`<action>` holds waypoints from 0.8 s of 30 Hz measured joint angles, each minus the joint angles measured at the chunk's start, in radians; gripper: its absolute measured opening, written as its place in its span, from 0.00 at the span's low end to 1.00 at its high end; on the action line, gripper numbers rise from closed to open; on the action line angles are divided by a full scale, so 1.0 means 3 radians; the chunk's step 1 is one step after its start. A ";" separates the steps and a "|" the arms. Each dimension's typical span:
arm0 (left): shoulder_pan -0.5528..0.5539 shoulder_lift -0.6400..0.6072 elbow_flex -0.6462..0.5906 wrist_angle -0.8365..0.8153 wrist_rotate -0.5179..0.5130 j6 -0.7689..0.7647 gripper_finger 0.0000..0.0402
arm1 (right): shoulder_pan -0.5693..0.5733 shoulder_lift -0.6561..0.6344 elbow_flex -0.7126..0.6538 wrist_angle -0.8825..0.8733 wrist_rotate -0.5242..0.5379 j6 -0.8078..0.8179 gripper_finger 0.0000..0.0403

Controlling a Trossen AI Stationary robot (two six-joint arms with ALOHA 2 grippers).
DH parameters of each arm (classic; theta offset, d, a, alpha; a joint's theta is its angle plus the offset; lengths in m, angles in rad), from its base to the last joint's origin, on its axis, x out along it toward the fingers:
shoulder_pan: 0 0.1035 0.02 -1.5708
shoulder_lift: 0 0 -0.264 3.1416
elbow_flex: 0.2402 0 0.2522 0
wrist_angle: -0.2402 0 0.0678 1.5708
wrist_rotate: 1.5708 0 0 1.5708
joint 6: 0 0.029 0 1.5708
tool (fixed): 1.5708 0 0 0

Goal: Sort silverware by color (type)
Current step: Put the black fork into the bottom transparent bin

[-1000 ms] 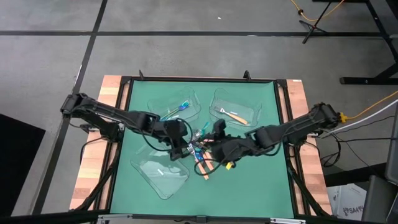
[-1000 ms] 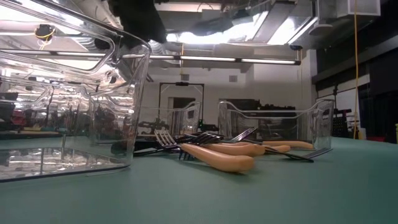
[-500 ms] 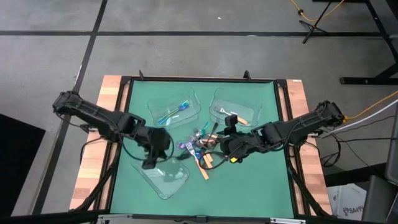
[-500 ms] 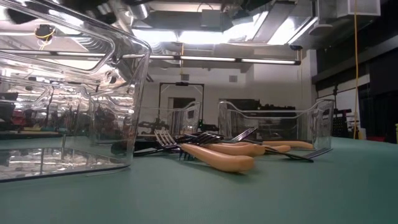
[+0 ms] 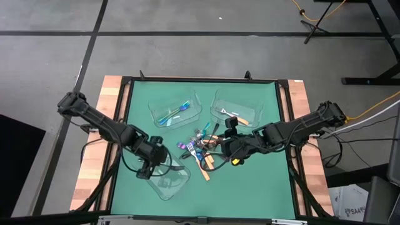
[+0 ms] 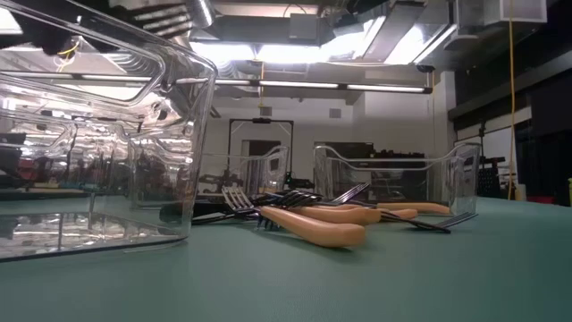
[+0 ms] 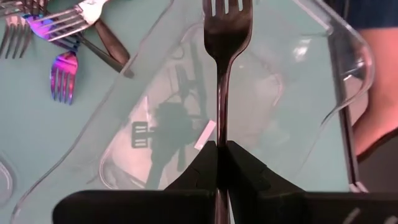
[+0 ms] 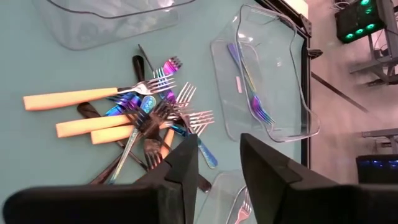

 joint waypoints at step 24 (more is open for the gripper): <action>-0.0042 0.0991 0.0000 0.0132 -0.0154 0.0511 0.03 | 0.0000 0.0002 -0.0001 0.0008 -0.0165 0.0150 0.27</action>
